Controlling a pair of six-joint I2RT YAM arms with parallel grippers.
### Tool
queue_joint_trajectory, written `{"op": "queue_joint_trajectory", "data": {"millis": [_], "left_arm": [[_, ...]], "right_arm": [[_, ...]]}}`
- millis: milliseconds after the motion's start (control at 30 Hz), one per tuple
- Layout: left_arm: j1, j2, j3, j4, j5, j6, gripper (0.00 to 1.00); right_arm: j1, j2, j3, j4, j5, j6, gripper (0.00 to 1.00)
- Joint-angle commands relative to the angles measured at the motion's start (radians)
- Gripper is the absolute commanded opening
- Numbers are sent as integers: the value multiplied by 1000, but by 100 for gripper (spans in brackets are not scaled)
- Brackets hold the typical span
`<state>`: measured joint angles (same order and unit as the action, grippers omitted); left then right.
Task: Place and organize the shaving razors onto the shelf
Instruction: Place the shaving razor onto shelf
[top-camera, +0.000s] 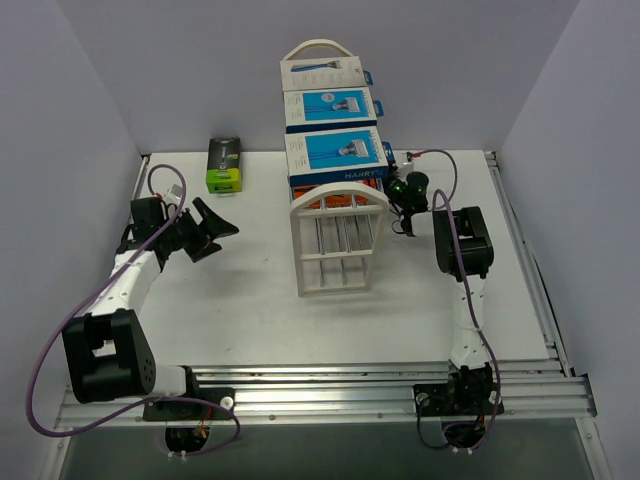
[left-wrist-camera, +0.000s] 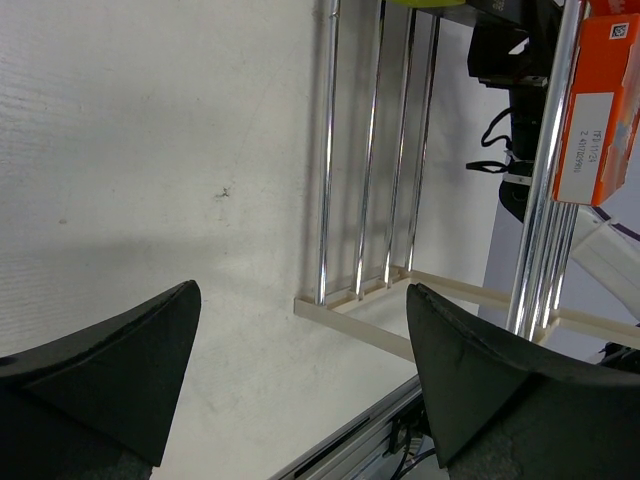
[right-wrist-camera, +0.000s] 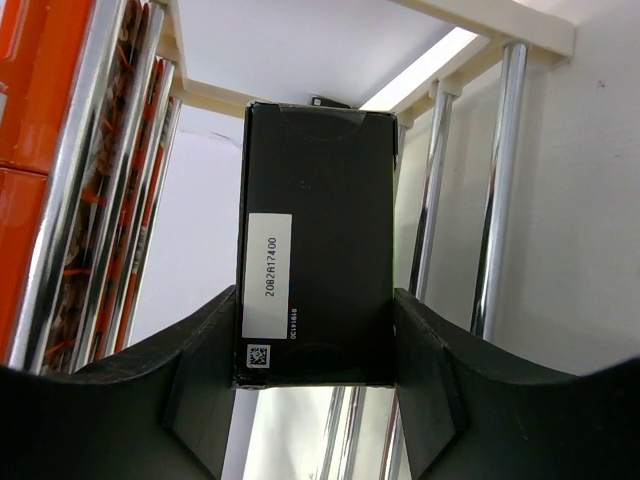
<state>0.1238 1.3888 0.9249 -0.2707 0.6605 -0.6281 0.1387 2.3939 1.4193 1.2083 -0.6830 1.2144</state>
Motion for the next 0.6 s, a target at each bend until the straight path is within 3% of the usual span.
{"op": "queue_joint_trajectory", "data": {"millis": [0, 67, 100, 133, 567], "left_arm": [[-4, 7, -9, 57, 24, -8, 93], [-6, 7, -8, 59, 24, -7, 93], [-6, 6, -9, 62, 24, -7, 100], [-6, 4, -11, 62, 25, -8, 94], [-9, 9, -15, 74, 37, -16, 94]], "right_arm": [[19, -4, 76, 261, 5, 43, 0], [22, 2, 81, 257, 11, 46, 0], [22, 4, 81, 257, 17, 47, 0], [24, 5, 81, 257, 20, 50, 0], [39, 7, 63, 257, 92, 51, 0]]}}
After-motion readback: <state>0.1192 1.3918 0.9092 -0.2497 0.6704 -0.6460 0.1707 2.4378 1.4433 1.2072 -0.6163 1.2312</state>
